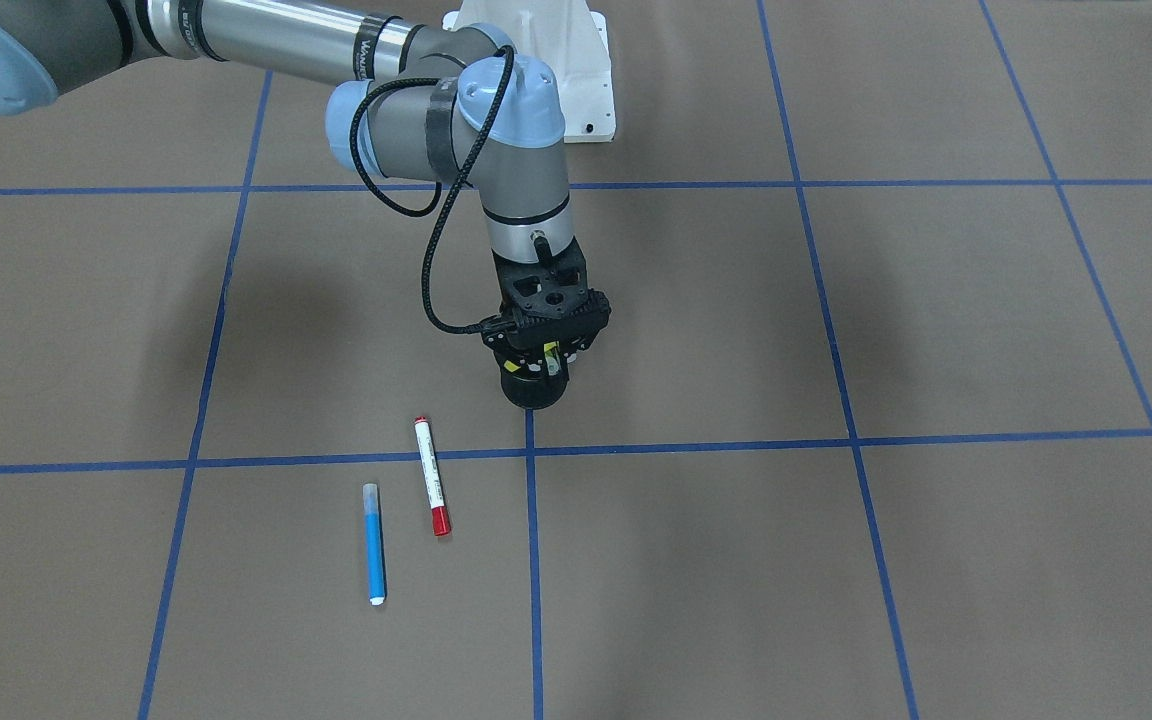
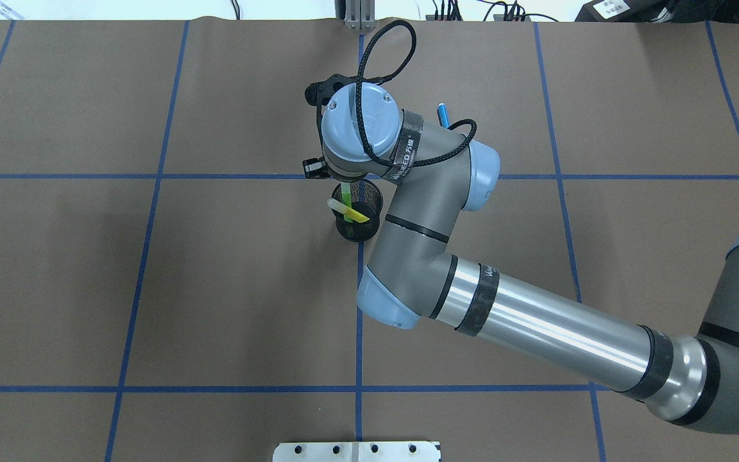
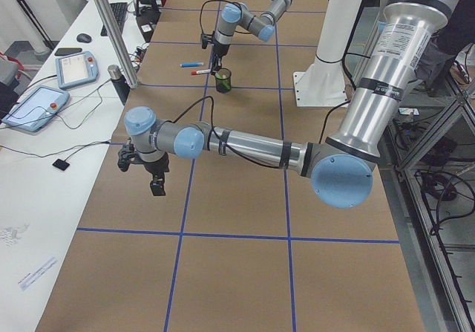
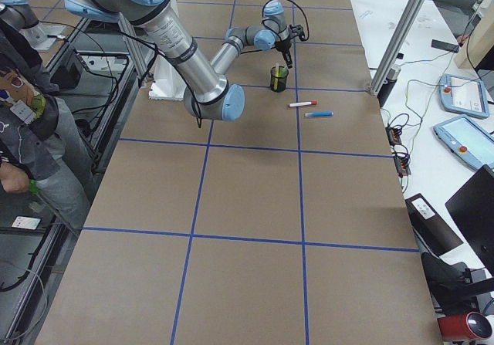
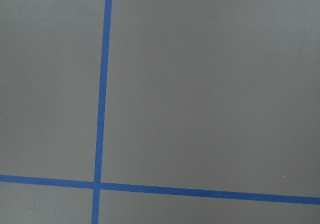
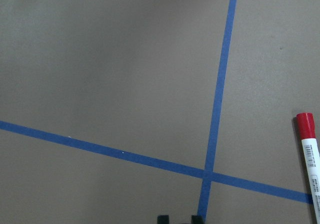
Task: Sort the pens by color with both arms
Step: 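Grasp the green highlighter and lift it out with the right gripper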
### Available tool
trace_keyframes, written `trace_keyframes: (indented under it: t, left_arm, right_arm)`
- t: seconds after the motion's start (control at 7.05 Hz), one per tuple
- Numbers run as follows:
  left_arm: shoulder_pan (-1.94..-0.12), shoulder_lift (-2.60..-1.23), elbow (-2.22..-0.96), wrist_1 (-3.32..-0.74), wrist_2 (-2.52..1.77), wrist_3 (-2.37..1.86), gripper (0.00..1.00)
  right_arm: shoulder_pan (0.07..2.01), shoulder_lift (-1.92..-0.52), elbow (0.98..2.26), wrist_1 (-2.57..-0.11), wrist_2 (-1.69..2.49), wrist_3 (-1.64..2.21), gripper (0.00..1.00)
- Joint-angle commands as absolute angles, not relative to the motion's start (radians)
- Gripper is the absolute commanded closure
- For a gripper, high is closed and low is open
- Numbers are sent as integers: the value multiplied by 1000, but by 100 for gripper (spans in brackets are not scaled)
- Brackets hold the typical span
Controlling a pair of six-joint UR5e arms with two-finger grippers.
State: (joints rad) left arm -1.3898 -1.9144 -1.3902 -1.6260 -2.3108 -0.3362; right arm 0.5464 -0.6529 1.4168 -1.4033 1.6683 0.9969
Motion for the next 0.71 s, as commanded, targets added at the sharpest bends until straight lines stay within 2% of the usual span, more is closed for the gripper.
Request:
trace_keyframes:
  t: [0.0, 0.28, 0.57]
  left_arm:
    - [-1390, -1914, -1394, -1621, -2315, -337, 0]
    - [-1385, -1953, -1417, -1609, -2368, -477, 0]
    - [-1382, -1965, -1501, -1603, -2478, -700, 0]
  right_arm:
    - [548, -653, 1436, -1422, 1692, 996, 84]
    - [577, -660, 1523, -1546, 1730, 994, 85]
    - [618, -652, 1600, -1643, 1762, 979, 85]
